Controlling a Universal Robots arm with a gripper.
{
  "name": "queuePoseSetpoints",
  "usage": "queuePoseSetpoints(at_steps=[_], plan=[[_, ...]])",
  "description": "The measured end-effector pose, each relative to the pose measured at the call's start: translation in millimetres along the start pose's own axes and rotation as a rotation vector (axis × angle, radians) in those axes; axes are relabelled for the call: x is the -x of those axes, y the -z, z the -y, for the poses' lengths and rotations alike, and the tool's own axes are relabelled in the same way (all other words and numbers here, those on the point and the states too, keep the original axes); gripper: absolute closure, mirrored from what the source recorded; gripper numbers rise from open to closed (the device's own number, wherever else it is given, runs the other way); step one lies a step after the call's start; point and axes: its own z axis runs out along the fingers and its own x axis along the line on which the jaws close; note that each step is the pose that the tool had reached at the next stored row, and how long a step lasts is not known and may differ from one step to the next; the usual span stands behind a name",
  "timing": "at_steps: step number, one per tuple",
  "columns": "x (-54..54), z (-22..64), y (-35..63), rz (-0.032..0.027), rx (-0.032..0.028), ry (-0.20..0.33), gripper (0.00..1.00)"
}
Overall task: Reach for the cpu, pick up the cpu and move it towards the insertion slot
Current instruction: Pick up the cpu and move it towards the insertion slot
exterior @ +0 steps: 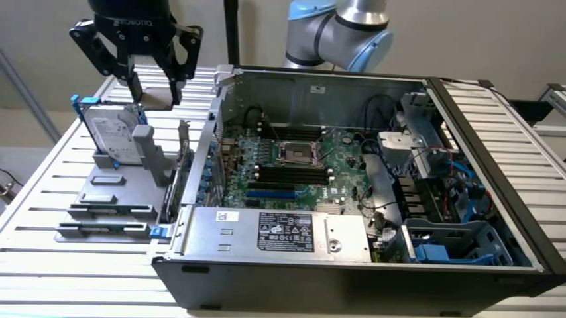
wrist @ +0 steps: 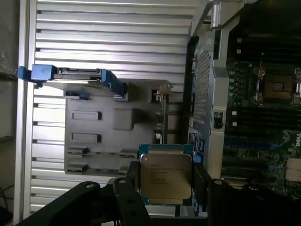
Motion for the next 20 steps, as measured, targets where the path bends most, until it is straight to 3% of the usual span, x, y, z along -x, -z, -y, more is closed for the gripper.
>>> queuePoseSetpoints(at_steps=[10,20], plan=[[45.3,2.0,2.4,-0.0047,0.0002,0.000,0.45],[90.6,3.9,3.7,-0.0053,0.0002,0.000,0.45]])
